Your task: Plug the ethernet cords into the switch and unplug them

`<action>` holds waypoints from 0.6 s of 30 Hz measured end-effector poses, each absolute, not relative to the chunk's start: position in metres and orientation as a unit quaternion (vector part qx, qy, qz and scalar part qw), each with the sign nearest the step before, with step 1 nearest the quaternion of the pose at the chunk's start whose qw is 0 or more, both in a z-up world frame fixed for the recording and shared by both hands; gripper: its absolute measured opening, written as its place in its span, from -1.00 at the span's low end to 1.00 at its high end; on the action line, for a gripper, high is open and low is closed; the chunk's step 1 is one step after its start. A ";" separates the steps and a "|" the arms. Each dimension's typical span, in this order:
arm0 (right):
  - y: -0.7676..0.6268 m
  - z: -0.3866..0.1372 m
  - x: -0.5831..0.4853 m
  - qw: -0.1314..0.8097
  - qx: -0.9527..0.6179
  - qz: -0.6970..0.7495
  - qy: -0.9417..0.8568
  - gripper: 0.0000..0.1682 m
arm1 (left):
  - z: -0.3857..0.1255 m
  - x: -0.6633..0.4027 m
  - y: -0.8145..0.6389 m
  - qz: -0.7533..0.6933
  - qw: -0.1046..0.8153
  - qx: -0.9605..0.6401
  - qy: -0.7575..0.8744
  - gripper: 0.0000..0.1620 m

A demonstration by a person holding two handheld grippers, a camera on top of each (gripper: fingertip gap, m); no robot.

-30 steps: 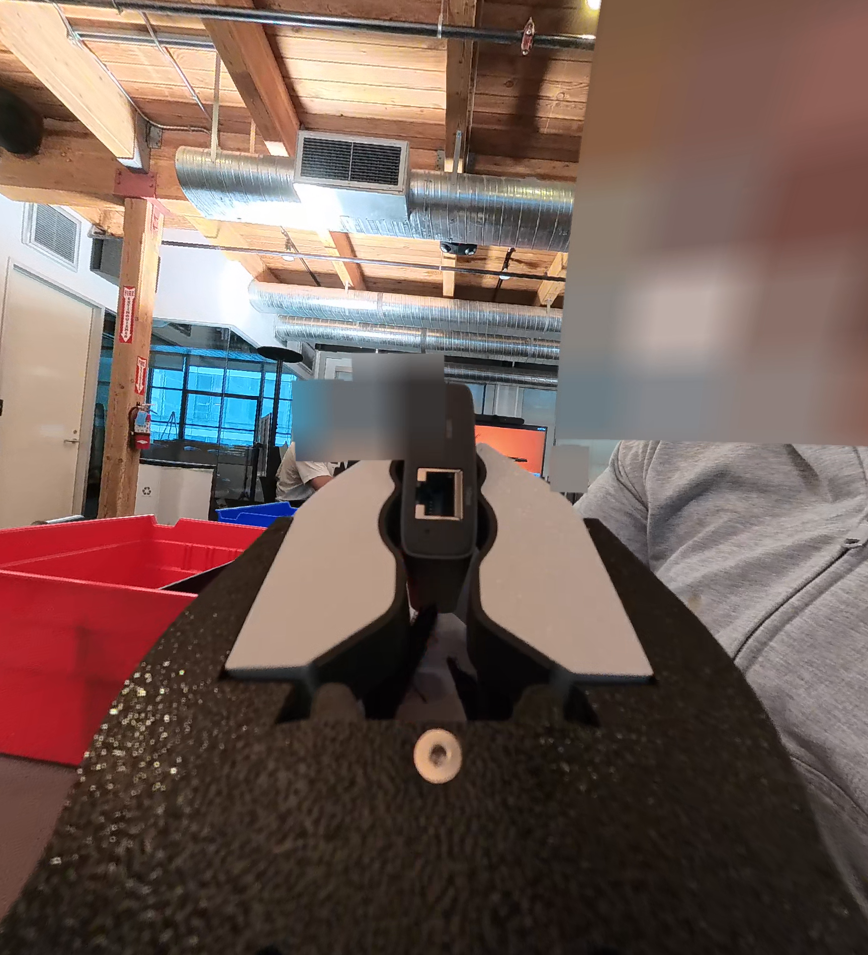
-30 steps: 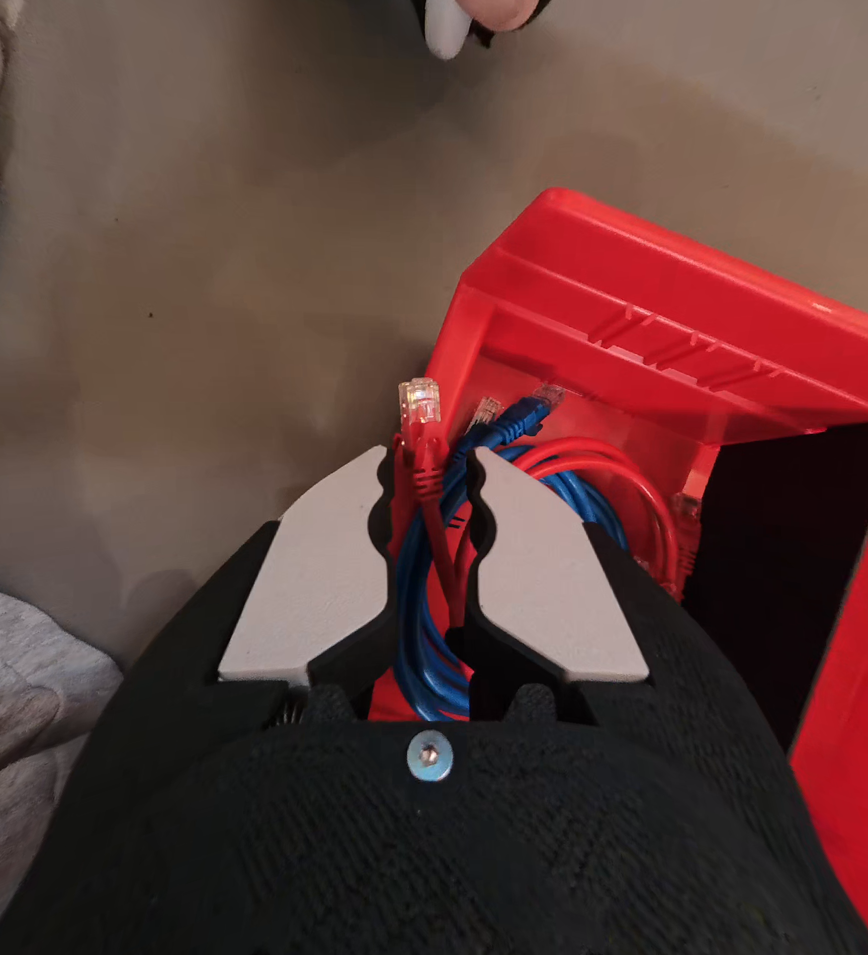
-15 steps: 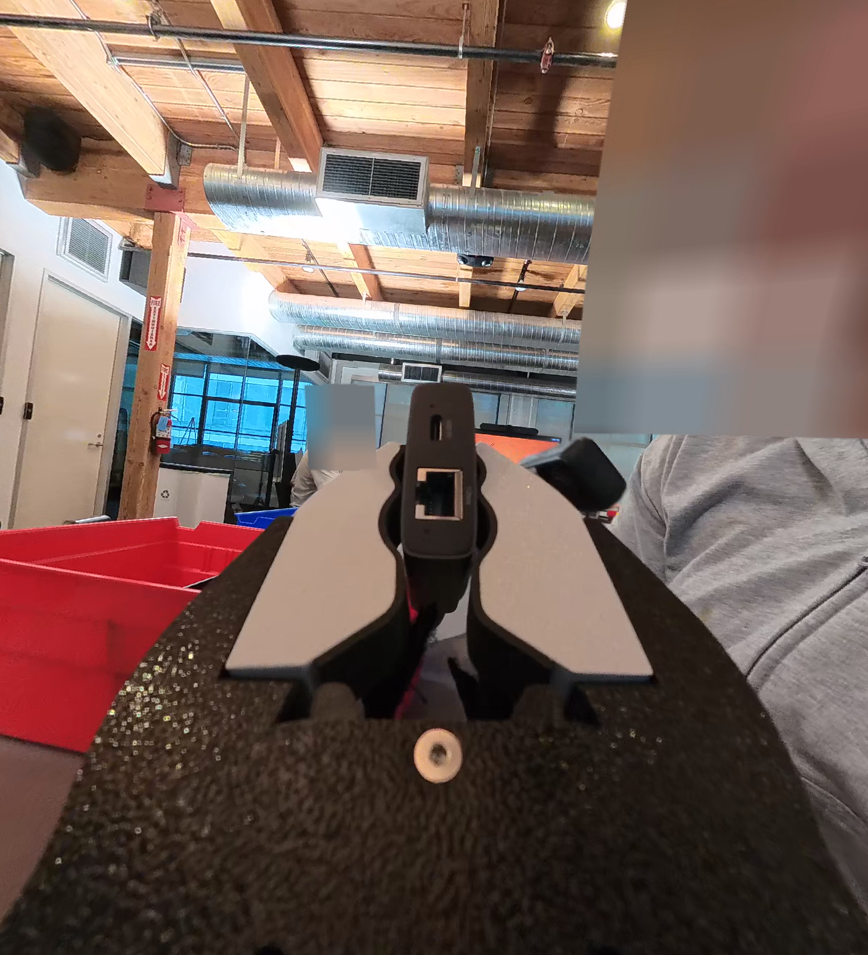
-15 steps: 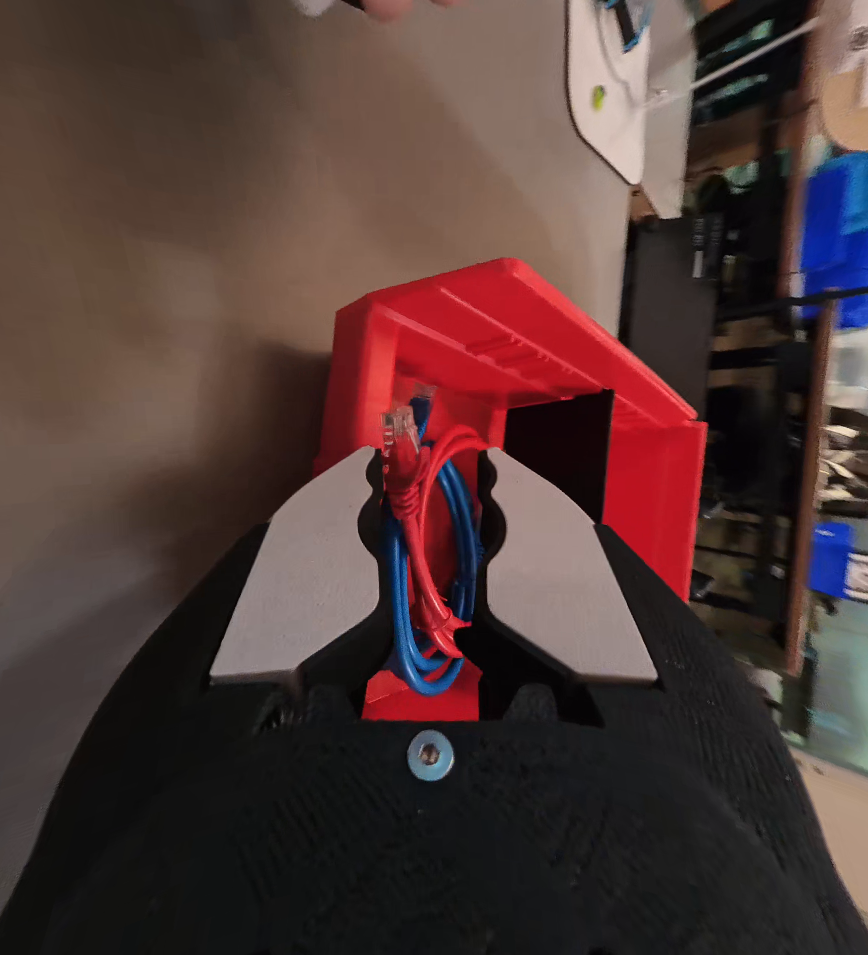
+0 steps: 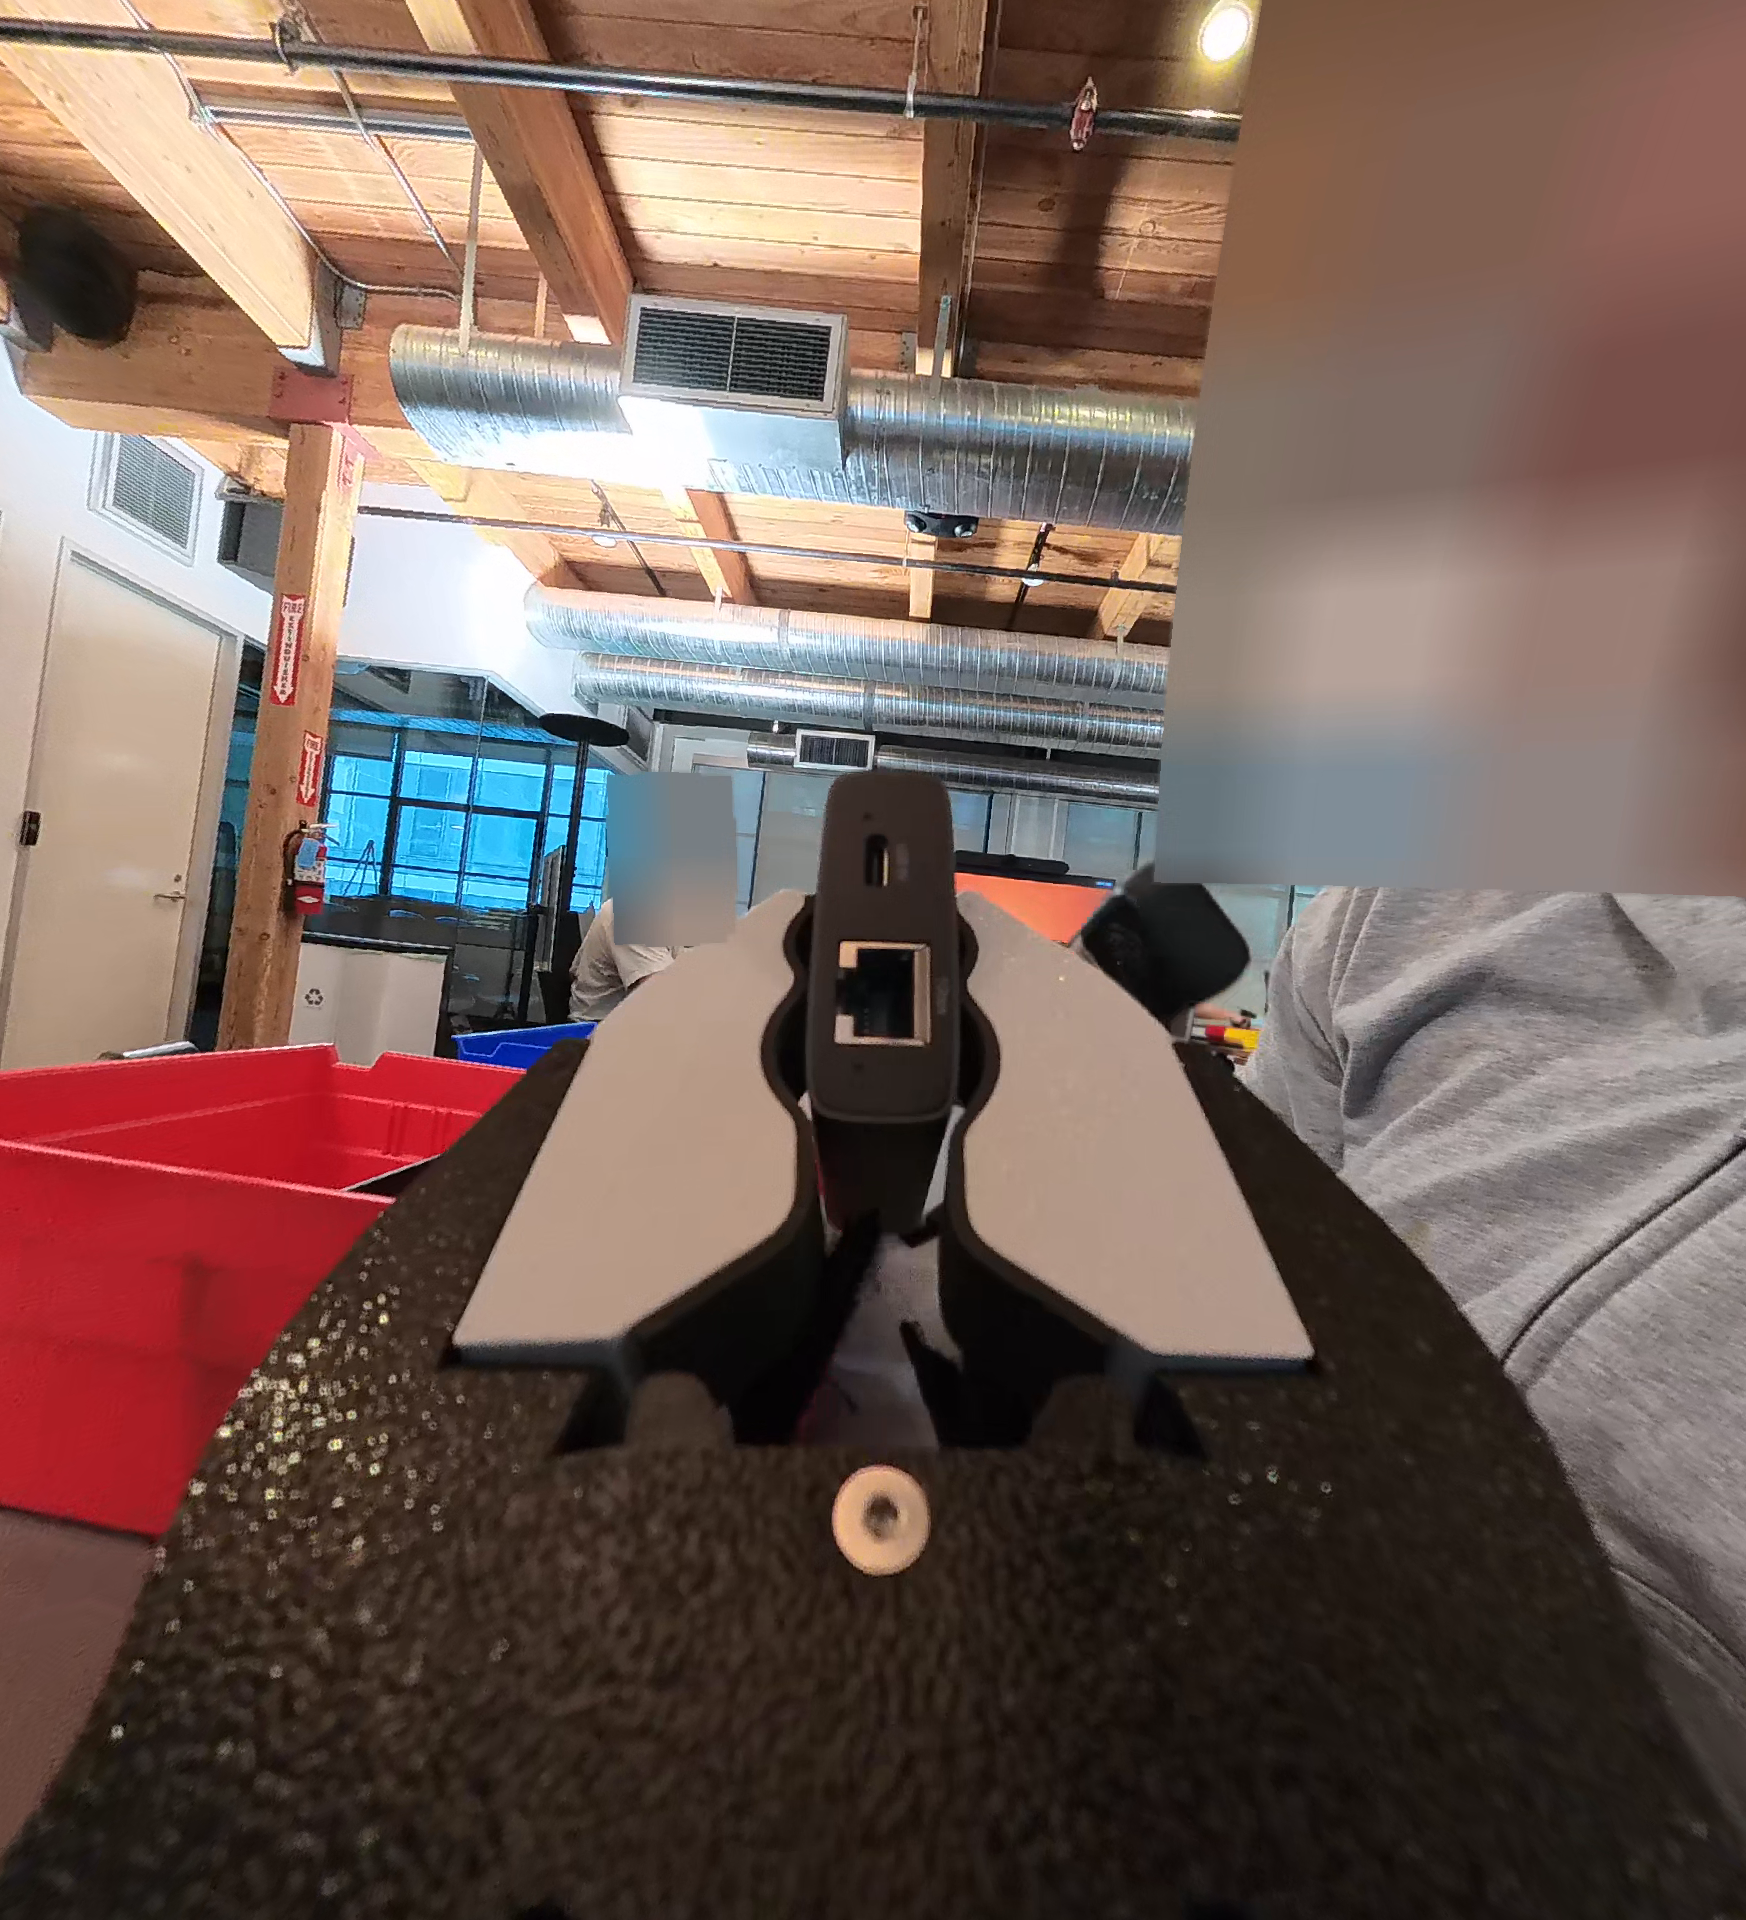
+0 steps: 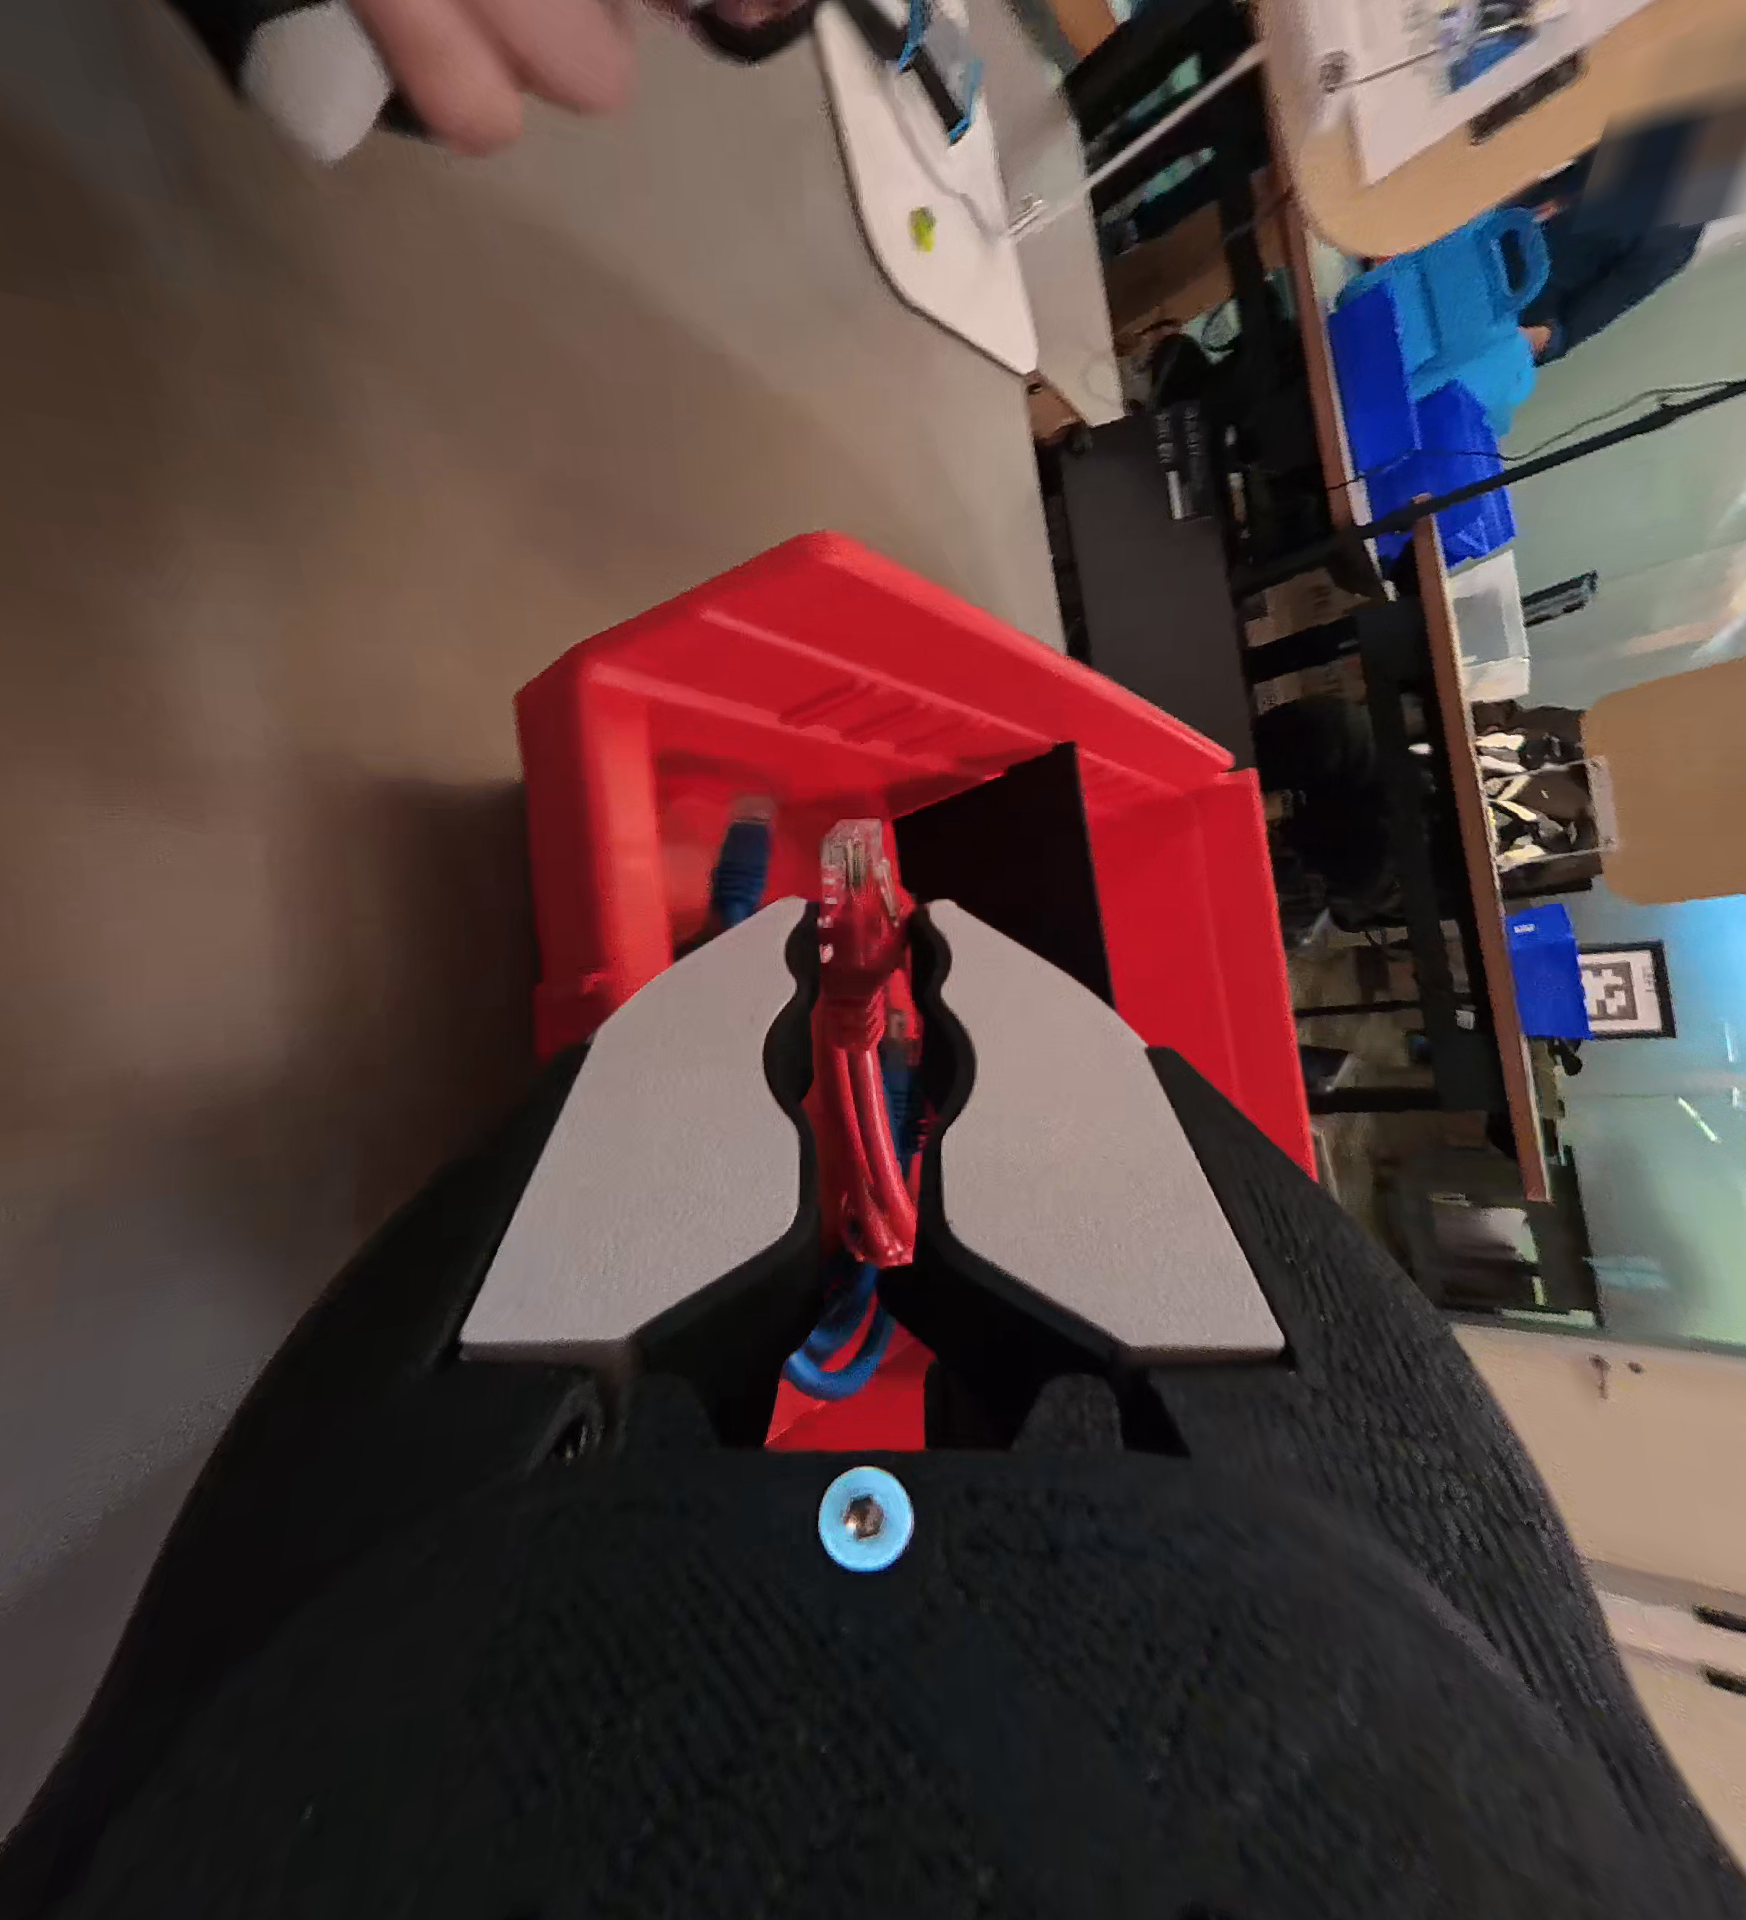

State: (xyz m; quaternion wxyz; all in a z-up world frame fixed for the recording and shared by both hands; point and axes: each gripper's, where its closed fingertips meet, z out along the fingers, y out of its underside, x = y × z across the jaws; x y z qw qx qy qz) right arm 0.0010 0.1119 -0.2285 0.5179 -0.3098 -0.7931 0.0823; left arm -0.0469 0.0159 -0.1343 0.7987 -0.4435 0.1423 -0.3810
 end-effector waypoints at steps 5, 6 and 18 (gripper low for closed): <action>0.129 -0.195 -0.002 0.561 -0.308 0.086 -0.763 -0.83 | -0.128 -0.043 0.013 -0.339 0.815 -0.436 0.177 -0.74; 0.133 -0.187 -0.003 0.572 -0.299 0.077 -0.760 -0.83 | -0.124 -0.043 0.014 -0.316 0.822 -0.434 0.190 -0.75; 0.177 -0.034 0.000 0.742 -0.262 -0.020 -0.616 -0.85 | 0.003 -0.055 0.001 -0.324 0.861 -0.209 0.330 -0.74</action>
